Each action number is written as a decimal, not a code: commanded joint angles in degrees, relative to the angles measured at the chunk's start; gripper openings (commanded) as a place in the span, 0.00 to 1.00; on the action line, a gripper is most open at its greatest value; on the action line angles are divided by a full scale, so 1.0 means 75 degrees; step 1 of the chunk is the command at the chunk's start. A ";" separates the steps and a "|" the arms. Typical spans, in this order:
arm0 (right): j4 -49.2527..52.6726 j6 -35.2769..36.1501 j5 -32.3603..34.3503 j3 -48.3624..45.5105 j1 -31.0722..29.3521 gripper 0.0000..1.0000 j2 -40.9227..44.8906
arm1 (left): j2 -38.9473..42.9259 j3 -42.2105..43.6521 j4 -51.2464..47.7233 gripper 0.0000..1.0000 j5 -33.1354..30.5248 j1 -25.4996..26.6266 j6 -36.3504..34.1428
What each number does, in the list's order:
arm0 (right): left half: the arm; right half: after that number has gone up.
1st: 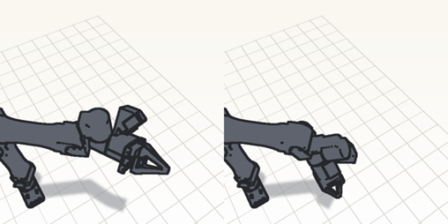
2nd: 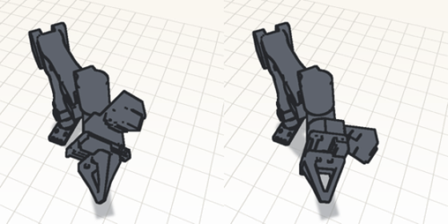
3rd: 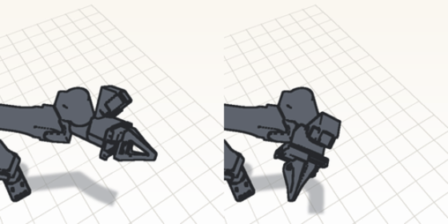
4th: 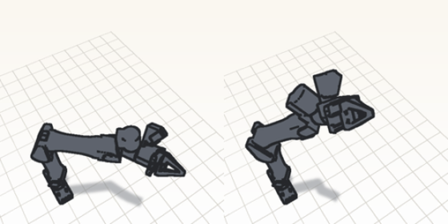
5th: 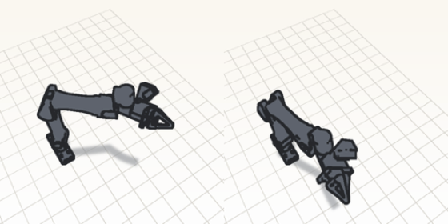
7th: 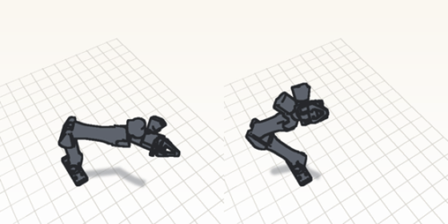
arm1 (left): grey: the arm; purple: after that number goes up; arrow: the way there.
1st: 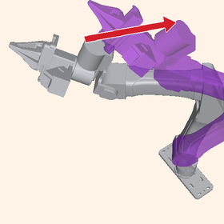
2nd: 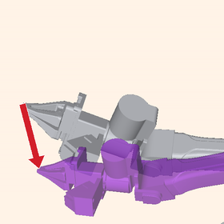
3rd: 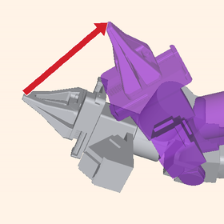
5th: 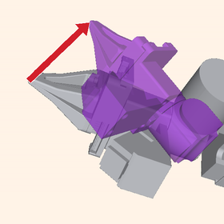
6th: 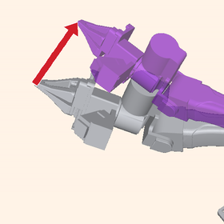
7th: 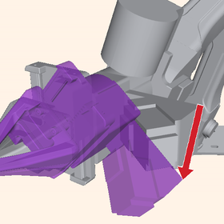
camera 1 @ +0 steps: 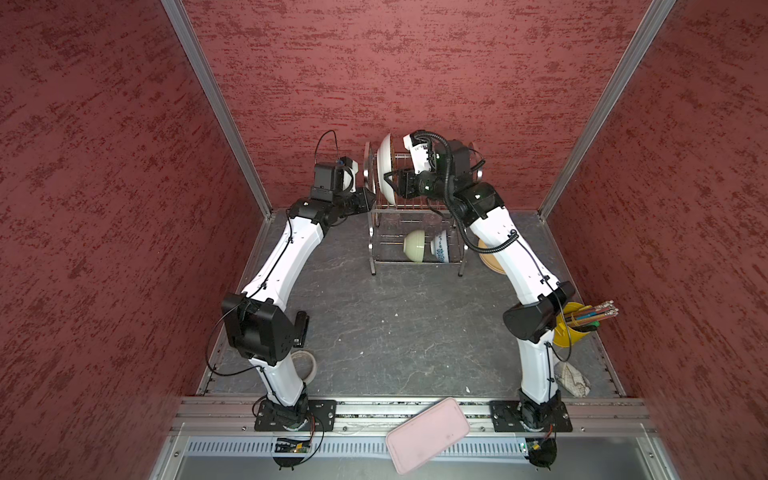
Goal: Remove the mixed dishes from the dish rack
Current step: 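Move the right gripper to the rack and close on the patterned plate rim, then tilt the patterned plate outward from the rack with the right gripper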
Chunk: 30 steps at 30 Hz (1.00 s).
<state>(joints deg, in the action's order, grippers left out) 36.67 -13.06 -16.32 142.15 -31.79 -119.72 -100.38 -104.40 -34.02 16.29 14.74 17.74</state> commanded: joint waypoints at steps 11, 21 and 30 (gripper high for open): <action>-0.0758 -0.0182 -0.0155 0.0197 -0.0027 0.39 -0.0475 | -0.0200 0.0203 -0.0759 0.30 -0.0320 -0.0173 -0.0208; -0.0870 -0.0055 -0.0203 0.0192 -0.0027 0.19 -0.0665 | -0.0231 0.0209 -0.0773 0.30 -0.0331 -0.0184 -0.0213; -0.0776 0.0193 -0.0010 0.0196 -0.0027 0.02 -0.0675 | -0.0250 0.0207 -0.0779 0.30 -0.0351 -0.0184 -0.0220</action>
<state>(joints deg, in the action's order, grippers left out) 31.11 -12.67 -16.21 142.85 -32.08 -123.68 -100.40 -104.40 -34.02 16.29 14.52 17.72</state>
